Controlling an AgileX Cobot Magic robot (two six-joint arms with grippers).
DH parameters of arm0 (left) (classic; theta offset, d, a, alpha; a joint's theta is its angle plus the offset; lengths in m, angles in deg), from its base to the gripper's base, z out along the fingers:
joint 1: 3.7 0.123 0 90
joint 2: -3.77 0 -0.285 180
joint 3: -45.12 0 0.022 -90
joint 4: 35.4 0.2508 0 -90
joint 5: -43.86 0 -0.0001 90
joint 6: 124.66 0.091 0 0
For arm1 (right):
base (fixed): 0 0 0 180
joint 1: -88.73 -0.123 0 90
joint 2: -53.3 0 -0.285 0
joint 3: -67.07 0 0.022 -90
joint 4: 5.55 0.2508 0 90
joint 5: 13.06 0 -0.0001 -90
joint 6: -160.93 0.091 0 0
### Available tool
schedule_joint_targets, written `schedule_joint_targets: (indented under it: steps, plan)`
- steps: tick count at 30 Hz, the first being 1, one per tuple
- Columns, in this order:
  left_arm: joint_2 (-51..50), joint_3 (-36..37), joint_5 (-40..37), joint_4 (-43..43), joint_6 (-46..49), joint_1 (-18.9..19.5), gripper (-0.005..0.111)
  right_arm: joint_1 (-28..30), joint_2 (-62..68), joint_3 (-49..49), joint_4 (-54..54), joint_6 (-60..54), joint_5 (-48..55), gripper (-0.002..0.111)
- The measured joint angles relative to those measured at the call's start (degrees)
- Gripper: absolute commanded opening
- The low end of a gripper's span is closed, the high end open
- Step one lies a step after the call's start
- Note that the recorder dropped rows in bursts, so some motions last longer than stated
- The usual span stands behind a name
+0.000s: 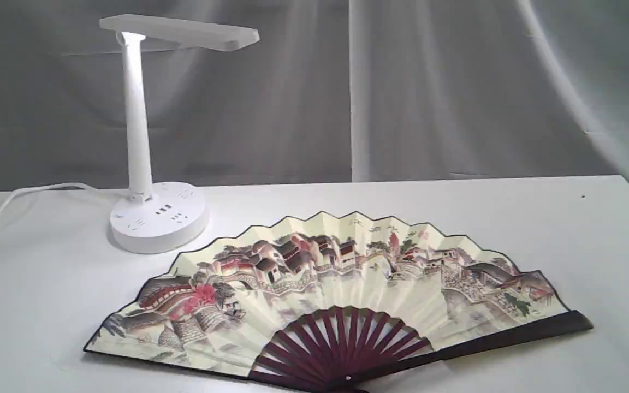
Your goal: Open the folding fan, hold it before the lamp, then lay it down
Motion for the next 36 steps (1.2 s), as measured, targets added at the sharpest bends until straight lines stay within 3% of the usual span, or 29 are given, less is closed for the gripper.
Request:
schedule_joint_targets:
  steps: [2,5,11,14,17,18,22,25,27,29,30,33,36]
  plan:
    - [2.21,-0.81,-2.01,2.77,1.03,-0.78,0.004,-2.78,-1.89,-1.63,-1.19,-1.80,0.00,0.068]
    - [5.21,-2.34,-12.21,8.65,1.53,-3.92,0.004,-9.37,-4.78,-5.61,-4.22,-2.75,7.19,0.063]
    - [8.28,-2.97,-54.85,27.07,-2.72,-19.88,0.004,-26.44,-6.65,-15.61,-6.95,-3.84,45.35,0.040]
    - [7.48,-2.97,-68.96,29.26,-2.66,-26.39,0.004,-33.47,-6.65,-21.07,-7.19,-5.22,67.34,0.023]
    - [5.87,-2.97,-76.14,27.84,-1.36,-30.38,0.004,-37.11,-6.76,-25.01,-6.61,-5.67,83.28,0.007]
    - [5.24,-2.97,-77.08,24.75,-0.59,-31.10,0.003,-37.77,-6.73,-25.91,-5.58,-5.81,88.24,0.000]
    - [3.09,-1.89,-78.98,4.85,11.08,-31.64,0.000,-38.30,-6.92,-26.86,4.56,-14.71,99.85,0.000]
    - [1.47,-1.18,-86.61,-21.25,37.15,-31.89,0.000,-38.40,-6.92,-26.86,15.72,-26.86,102.81,0.000]
    - [0.81,-3.13,-96.93,-42.18,58.79,-31.89,0.000,-38.40,-6.92,-26.86,22.94,-34.19,103.27,0.000]
    - [0.25,-5.91,-108.77,-59.74,74.36,-31.67,0.000,-38.42,-6.92,-26.86,30.17,-41.69,103.64,0.000]
    - [0.22,-6.84,-111.12,-65.16,78.21,-31.67,0.000,-38.42,-6.92,-26.86,33.13,-44.60,103.75,0.000]
    - [0.88,-8.49,-114.82,-74.10,85.09,-33.06,0.000,-38.53,-6.92,-26.86,37.58,-49.02,104.77,0.000]
    - [2.58,-8.85,-119.80,-73.14,85.11,-34.62,0.000,-38.53,-7.36,-26.86,39.14,-50.40,108.13,0.000]
